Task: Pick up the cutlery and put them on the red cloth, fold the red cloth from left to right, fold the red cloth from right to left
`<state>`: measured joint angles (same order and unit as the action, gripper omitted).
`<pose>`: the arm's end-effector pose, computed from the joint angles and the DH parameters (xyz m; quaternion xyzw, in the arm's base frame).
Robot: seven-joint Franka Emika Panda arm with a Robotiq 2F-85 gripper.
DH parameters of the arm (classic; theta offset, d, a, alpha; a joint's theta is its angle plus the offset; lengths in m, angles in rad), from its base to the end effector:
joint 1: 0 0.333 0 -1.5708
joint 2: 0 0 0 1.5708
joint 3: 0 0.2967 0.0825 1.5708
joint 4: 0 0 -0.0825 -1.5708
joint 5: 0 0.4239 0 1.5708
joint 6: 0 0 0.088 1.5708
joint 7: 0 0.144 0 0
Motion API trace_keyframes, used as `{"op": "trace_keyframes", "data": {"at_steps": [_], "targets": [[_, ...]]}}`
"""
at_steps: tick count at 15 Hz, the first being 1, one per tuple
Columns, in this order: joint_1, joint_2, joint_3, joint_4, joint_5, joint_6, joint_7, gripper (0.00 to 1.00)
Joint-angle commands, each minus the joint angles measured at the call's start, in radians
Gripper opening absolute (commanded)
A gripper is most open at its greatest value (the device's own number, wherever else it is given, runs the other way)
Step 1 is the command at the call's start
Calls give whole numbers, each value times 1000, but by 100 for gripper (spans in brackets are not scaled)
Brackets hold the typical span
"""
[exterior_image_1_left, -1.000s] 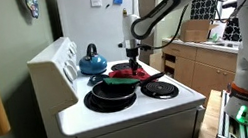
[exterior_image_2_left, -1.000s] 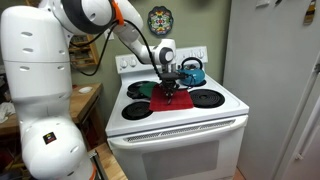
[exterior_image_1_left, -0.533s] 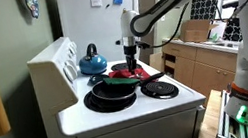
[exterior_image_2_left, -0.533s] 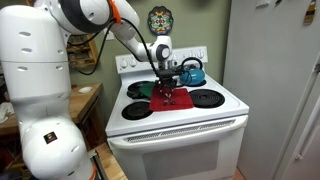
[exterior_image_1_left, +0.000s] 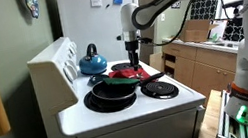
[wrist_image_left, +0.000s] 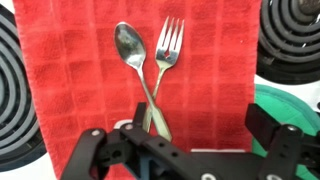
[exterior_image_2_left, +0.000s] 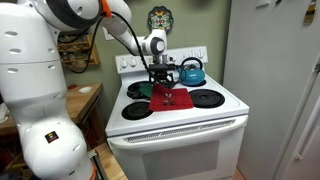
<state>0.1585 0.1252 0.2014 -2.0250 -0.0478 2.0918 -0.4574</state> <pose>0.5615 0.2069 0.3066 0.9124 0.4082 -0.0281 0.0065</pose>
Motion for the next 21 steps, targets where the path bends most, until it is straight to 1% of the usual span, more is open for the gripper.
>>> {"op": "trace_keyframes", "data": {"at_steps": [1,3,5,6,7,12,17,21], "targets": [[3,-52,0,-63,31,-62,42,100],[10,-51,3,-78,31,-96,62,100],[9,-46,7,-84,86,-125,30,100],[9,-54,5,-97,89,-102,40,100],[11,-24,2,-56,63,-106,34,100],[13,-23,5,-68,76,-107,24,100],[34,-27,17,-104,25,-60,40,100],[44,-35,16,-144,-35,9,55,100]]}}
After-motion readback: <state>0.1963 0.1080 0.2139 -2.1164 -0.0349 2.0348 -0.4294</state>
